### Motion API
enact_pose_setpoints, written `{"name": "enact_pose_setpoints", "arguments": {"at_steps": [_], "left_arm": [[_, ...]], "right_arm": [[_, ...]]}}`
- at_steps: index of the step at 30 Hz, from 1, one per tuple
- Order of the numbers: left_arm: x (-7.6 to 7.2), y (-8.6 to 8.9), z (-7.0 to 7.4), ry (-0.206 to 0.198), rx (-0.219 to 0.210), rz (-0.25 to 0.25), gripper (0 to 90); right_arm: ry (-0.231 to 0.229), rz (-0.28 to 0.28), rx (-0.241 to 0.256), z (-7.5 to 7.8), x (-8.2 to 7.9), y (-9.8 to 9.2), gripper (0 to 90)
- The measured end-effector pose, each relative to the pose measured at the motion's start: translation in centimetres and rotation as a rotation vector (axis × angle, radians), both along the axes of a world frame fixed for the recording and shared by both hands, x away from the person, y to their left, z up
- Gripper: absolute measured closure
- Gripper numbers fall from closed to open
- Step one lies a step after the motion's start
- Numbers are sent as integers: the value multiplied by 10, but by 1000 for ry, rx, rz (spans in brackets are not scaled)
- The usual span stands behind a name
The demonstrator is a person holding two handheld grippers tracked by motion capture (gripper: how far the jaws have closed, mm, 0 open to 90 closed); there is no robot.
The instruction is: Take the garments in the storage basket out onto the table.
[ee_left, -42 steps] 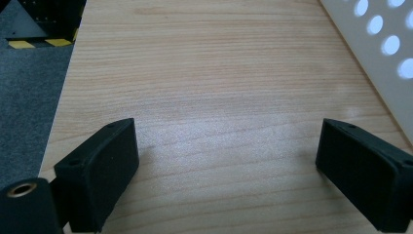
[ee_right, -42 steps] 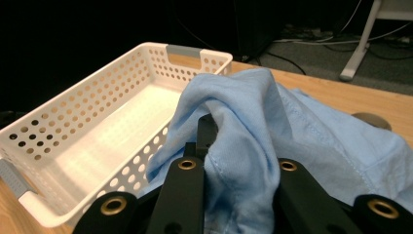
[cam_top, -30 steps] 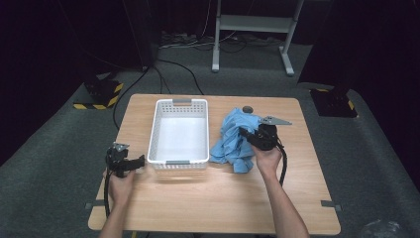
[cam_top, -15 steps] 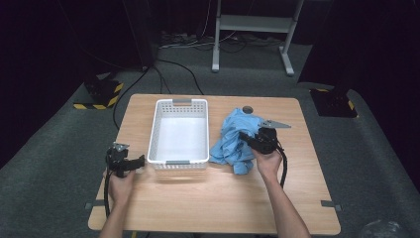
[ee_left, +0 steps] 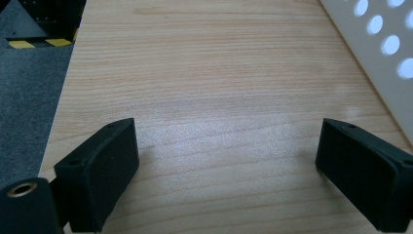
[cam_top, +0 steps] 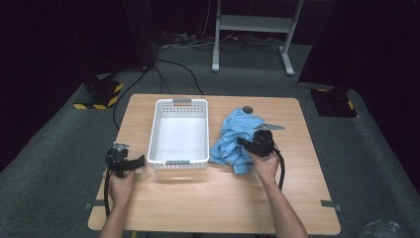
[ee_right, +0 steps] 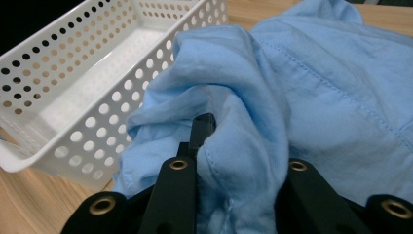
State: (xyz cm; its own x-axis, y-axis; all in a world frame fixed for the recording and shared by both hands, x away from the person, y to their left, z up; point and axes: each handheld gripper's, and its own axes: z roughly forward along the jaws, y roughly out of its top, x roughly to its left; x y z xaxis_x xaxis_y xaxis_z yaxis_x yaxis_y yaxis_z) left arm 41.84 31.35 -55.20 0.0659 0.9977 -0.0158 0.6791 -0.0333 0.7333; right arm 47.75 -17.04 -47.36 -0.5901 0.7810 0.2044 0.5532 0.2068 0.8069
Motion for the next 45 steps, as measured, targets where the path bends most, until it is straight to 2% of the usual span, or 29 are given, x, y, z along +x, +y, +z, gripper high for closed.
{"name": "enact_pose_setpoints", "arguments": {"at_steps": [5,6,7,10,14,18,24,27,30,36,45], "left_arm": [[0,0,0,0,0,0,87],[0,0,0,0,-1,-1,87],[0,0,0,0,-1,-1,87],[0,0,0,0,-1,-1,87],[0,0,0,0,-1,-1,85],[0,0,0,0,-1,-3,84],[0,0,0,0,-1,-5,84],[0,0,0,0,-1,-5,85],[0,0,0,0,-1,-5,85],[0,0,0,1,0,-6,85],[0,0,0,1,1,-5,85]], "right_arm": [[7,-9,-4,-2,-1,3,682],[6,-14,-11,-4,-1,4,601],[6,-14,-11,-4,-1,4,601],[4,-22,-19,-5,-1,8,452],[-22,-19,-46,-4,-3,15,345],[-38,-14,-67,-3,-4,19,282],[-49,-9,-86,1,-7,18,253],[-47,-12,-61,3,-7,15,249],[-45,-24,-10,6,-6,10,249],[-65,-35,-4,10,-7,5,249],[-66,-43,25,12,-9,-5,255]]}}
